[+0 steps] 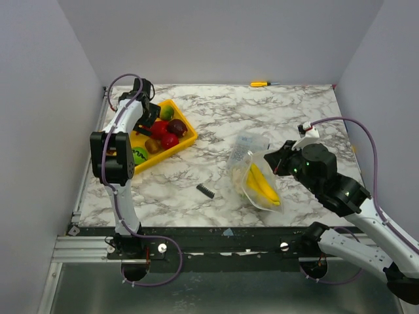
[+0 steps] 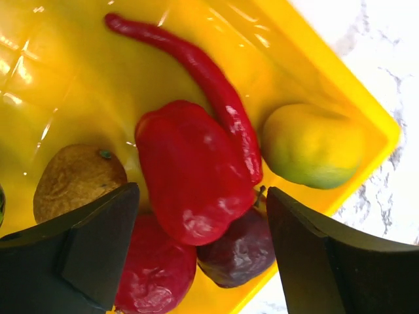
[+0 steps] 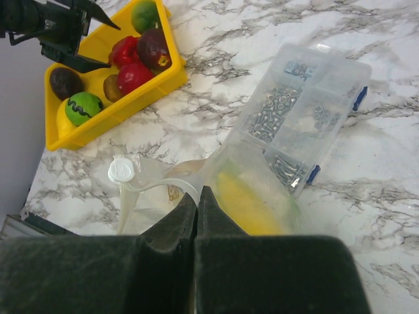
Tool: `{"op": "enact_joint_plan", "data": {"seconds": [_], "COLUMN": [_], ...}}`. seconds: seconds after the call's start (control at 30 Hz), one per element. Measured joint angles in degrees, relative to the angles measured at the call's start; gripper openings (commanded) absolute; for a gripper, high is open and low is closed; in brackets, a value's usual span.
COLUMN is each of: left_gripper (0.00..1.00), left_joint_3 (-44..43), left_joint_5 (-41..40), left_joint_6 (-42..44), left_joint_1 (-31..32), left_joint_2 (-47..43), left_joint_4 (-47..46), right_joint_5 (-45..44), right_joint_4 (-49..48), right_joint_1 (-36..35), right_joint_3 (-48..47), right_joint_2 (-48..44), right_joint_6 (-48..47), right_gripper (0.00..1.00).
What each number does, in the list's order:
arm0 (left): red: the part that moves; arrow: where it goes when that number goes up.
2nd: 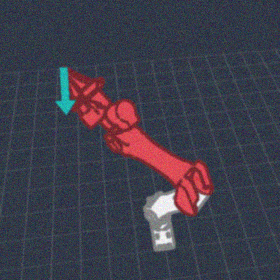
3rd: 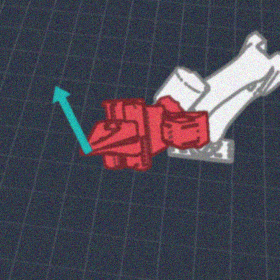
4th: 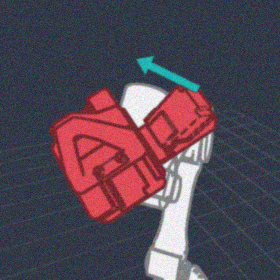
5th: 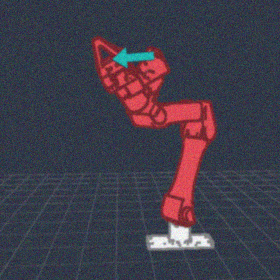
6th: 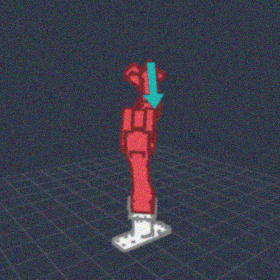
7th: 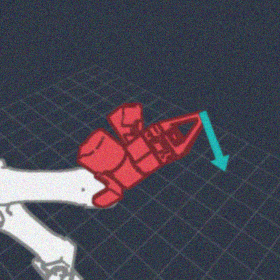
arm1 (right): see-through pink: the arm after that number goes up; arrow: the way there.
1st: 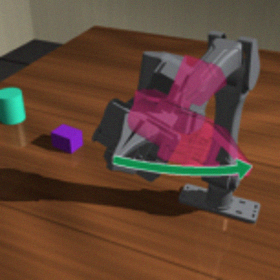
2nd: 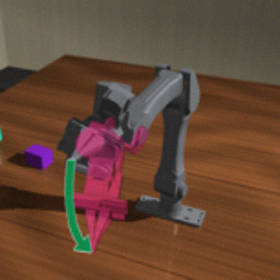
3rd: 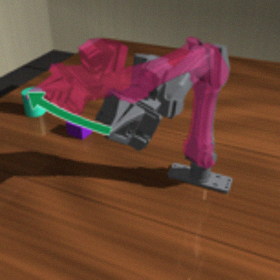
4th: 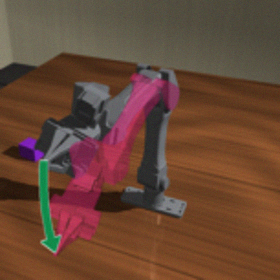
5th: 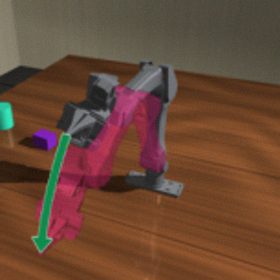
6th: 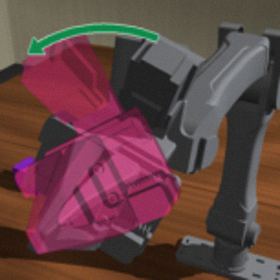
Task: Place the food in the zip-top bag and seal the zipper
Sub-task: Pick up the fake vegetable from the bin.
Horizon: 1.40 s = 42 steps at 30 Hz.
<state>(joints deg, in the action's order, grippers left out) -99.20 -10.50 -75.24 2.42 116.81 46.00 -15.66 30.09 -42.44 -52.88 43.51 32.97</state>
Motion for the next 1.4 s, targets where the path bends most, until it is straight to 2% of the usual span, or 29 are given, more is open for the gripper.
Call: {"op": "enact_joint_plan", "data": {"seconds": [0.37,0.53,0.67,0.87,1.03,1.27,1.4], "left_gripper": [0.78,0.86,0.91,0.89,0.7,0.55,0.53], "left_joint_3": [-4.4,-7.3,-7.4,-4.8,-3.1,-1.2,1.6], "left_joint_5": [0.1,1.3,2.6,4.0,4.0,4.0,3.7], "left_joint_6": [-4.4,-6.7,-9.6,-14.8,-17.7,-17.4,-14.8], "left_joint_1": [0.0,-0.1,-0.1,-0.1,-0.1,-0.1,0.0], "left_joint_2": [4.0,6.0,6.3,6.3,6.3,4.5,0.9], "left_joint_4": [8.2,10.7,11.5,10.6,10.3,9.2,8.3], "right_joint_5": [0.0,0.0,0.0,0.0,0.0,0.0,0.0], "right_joint_4": [0.0,0.0,0.0,0.0,0.0,0.0,0.0], "right_joint_1": [0.0,0.0,0.0,0.0,0.0,0.0,0.0], "right_joint_3": [0.0,0.0,0.0,0.0,-0.5,-0.6,-0.9], "right_joint_2": [0.0,0.0,0.0,0.2,0.4,0.8,1.2], "right_joint_6": [0.2,0.2,0.6,1.1,1.1,1.5,1.5], "right_gripper": [0.0,0.0,0.0,0.0,0.0,0.0,0.0]}}
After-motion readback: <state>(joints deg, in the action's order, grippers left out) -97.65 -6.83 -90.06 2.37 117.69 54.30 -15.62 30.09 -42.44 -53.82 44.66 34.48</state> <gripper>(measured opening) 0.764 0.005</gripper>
